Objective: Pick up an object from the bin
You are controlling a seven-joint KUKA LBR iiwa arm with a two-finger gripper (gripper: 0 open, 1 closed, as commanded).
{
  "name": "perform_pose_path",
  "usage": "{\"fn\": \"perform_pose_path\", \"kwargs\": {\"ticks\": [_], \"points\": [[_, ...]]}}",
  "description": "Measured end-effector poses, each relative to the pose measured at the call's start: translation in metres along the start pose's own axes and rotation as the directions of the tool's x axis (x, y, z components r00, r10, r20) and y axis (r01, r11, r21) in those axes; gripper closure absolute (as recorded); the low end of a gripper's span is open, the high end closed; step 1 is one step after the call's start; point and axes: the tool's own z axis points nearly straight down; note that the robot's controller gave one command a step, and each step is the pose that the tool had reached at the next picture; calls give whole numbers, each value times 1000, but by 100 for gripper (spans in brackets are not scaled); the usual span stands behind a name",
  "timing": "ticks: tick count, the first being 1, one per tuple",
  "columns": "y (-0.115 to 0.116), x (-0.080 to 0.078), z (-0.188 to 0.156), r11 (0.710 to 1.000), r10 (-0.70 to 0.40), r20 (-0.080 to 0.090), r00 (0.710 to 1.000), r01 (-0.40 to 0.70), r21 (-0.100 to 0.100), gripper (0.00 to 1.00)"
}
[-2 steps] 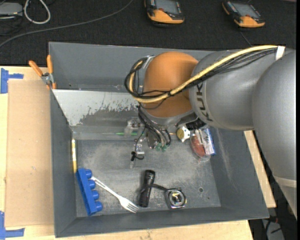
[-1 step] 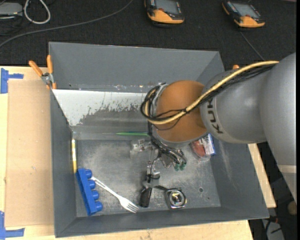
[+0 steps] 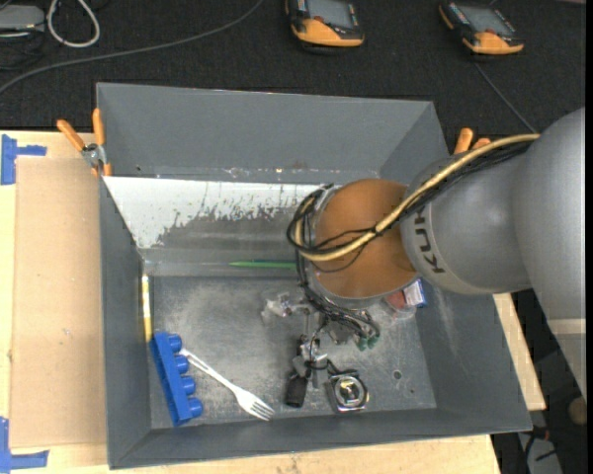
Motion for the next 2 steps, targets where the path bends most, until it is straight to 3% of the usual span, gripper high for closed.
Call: {"fn": "perform_pose_path", "kwargs": {"ticks": [1, 2], "points": [[9, 28, -18, 917, -399, 2, 917, 399, 0, 0], [-4, 41, -2, 686, -728, 5, 686, 728, 7, 0]]}}
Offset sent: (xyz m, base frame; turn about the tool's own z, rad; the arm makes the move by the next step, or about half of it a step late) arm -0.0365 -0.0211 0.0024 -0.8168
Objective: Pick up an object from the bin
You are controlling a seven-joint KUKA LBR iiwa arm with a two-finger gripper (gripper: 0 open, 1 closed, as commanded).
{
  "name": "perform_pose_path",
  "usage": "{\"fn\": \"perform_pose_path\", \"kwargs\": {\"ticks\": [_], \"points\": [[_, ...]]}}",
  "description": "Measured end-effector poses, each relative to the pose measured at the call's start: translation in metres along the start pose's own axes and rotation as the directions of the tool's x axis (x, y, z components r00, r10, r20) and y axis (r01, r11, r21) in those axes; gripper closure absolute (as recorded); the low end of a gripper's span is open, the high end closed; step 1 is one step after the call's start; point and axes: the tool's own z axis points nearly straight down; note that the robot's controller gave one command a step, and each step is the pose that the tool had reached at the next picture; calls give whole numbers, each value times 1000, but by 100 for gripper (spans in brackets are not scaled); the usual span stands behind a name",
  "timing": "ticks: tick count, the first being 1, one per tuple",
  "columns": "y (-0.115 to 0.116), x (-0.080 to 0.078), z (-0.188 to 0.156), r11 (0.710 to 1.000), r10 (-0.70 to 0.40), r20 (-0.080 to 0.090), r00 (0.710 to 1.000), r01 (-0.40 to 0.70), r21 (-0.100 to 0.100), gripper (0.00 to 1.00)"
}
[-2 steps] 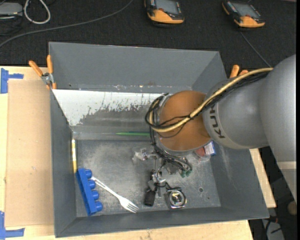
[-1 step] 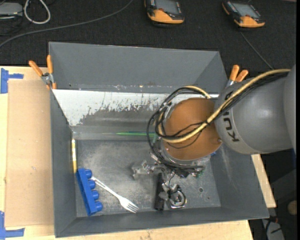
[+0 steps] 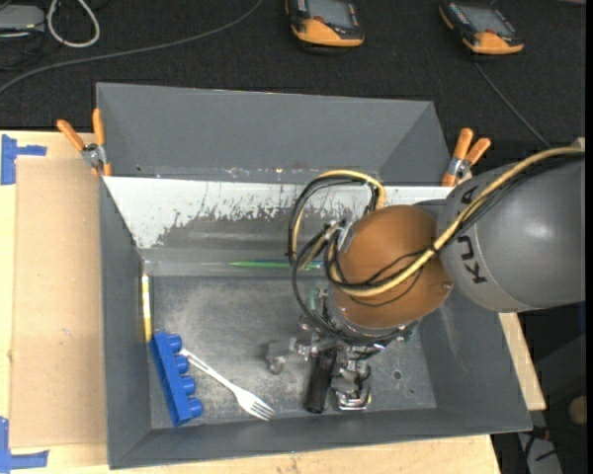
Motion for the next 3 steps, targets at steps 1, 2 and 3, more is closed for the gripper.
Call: {"fn": "perform_pose_path", "kwargs": {"ticks": [1, 2, 3], "points": [[12, 57, 0, 999, 40, 1, 999, -40, -1, 100], [12, 57, 0, 999, 42, 2, 999, -42, -1, 100], [13, 57, -7, 999, 44, 2, 999, -44, -4, 100]]}}
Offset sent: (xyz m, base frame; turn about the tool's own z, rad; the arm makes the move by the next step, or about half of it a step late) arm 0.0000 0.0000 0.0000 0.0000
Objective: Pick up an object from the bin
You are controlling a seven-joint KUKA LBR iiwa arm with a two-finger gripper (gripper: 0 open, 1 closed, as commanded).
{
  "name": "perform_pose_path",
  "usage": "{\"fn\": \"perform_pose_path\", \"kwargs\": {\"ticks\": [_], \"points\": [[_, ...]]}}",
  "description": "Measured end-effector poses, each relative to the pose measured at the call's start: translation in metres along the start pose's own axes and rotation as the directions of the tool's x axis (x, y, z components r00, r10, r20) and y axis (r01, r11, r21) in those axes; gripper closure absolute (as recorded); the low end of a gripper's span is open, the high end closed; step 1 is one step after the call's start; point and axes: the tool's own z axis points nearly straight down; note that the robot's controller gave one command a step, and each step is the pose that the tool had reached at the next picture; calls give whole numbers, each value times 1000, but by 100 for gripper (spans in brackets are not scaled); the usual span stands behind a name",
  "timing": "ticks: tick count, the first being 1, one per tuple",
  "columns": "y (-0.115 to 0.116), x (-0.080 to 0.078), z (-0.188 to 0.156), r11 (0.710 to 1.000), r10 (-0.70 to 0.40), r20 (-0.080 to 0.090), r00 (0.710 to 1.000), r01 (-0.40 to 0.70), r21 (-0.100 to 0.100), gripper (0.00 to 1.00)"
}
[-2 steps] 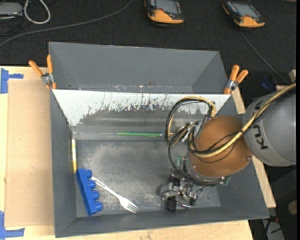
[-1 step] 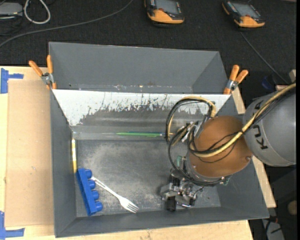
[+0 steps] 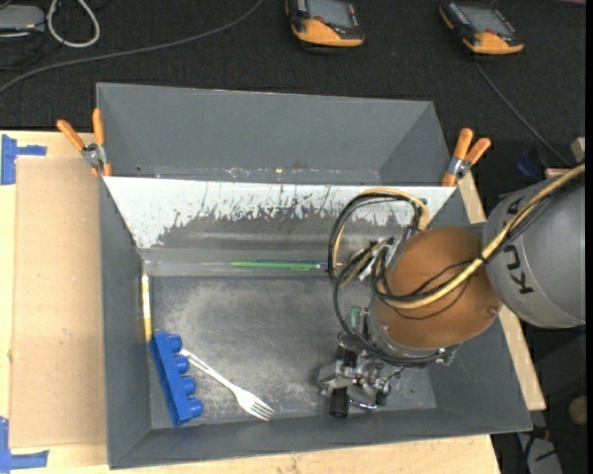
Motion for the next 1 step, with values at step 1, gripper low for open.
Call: {"fn": "perform_pose_path", "kwargs": {"ticks": [1], "points": [[4, 0, -33, 1000, -1, -3, 1000, 1, -12, 100]]}}
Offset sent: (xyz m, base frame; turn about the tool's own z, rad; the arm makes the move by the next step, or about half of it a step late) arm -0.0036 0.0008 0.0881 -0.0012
